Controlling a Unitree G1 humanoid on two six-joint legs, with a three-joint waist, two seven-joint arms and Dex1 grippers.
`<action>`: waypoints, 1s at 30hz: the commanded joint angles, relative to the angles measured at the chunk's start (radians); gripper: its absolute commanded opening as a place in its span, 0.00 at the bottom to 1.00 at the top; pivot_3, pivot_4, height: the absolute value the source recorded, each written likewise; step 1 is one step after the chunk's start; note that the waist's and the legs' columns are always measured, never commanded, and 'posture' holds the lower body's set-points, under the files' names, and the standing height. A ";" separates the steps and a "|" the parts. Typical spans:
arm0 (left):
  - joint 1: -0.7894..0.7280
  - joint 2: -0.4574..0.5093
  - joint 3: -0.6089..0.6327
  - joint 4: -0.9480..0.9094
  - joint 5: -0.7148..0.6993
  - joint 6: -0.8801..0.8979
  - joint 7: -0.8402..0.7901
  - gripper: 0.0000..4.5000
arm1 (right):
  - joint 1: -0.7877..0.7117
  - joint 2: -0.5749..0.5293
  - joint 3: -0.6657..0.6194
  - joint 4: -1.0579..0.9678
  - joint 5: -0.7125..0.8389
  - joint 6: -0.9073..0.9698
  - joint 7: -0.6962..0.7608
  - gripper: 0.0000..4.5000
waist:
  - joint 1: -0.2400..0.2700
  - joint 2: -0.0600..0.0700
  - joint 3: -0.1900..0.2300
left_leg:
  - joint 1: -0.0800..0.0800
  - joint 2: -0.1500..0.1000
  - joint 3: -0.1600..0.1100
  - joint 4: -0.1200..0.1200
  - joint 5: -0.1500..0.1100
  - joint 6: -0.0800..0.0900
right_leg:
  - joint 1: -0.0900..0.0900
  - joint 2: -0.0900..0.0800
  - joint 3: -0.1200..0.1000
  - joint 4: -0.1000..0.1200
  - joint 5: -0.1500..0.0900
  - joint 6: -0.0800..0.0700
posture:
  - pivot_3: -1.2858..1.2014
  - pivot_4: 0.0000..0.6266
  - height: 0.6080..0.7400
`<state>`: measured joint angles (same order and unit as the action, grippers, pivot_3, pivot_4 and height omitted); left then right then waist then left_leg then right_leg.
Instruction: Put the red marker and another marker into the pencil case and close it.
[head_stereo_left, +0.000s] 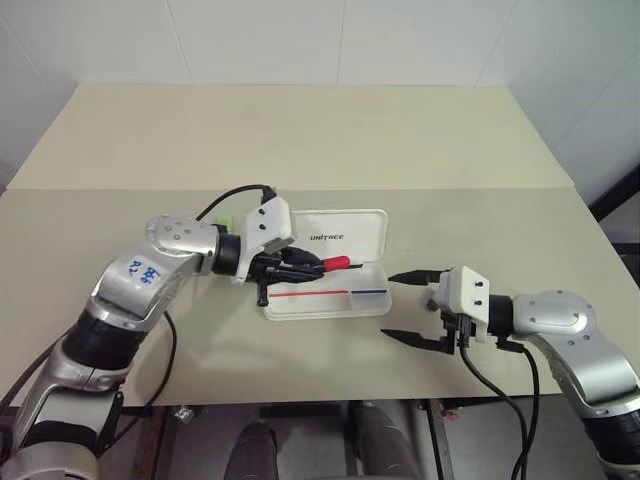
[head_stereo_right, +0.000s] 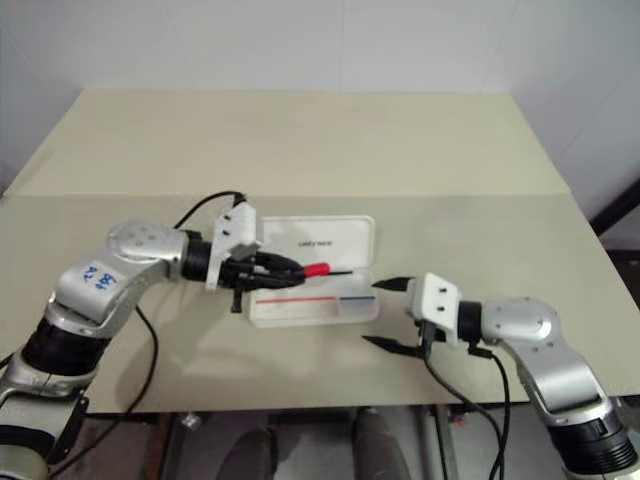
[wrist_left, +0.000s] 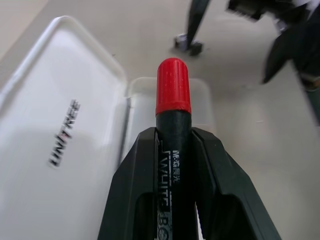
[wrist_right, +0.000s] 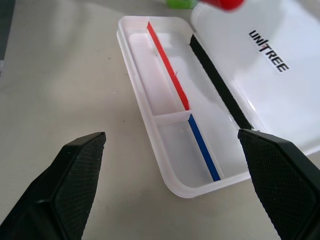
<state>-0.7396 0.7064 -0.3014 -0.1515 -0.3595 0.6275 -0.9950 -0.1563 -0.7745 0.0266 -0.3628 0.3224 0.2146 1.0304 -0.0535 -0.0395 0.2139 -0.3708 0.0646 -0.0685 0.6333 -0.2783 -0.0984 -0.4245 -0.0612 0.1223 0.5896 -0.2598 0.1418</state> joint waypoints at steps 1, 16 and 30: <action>-0.084 -0.065 -0.047 0.064 0.064 -0.032 -0.011 0.13 | 0.028 -0.003 -0.041 -0.064 0.018 0.015 -0.033 1.00 | 0.002 0.000 0.000 | 0.000 0.000 0.000 0.000 0.000 0.000 | 0.000 0.000 0.000 0.001 0.000 0.000 | 0.52 0.24 1.00; -0.161 -0.238 -0.104 0.204 0.199 -0.048 0.002 0.13 | 0.067 -0.007 -0.063 -0.111 0.010 0.048 -0.094 1.00 | 0.008 0.000 0.000 | 0.000 0.000 0.000 0.000 0.000 0.001 | 0.000 0.000 0.001 0.001 0.001 0.002 | 0.52 0.24 1.00; -0.171 -0.255 -0.074 0.199 0.243 -0.001 0.021 0.99 | 0.047 -0.012 -0.062 -0.096 0.008 0.056 -0.095 1.00 | 0.025 0.000 0.000 | 0.000 0.000 0.000 0.000 0.000 0.001 | 0.000 0.000 0.001 0.001 0.001 0.003 | 0.52 0.24 1.00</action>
<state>-0.8851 0.4520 -0.4029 0.0858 -0.1162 0.6272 -0.9765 -0.1004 -0.7755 -0.0070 -0.4375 0.3217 0.2728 0.9388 -0.0289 -0.0394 0.2139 -0.3707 0.0644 -0.0685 0.6336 -0.2785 -0.0978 -0.4246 -0.0608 0.1232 0.5909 -0.2589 0.1444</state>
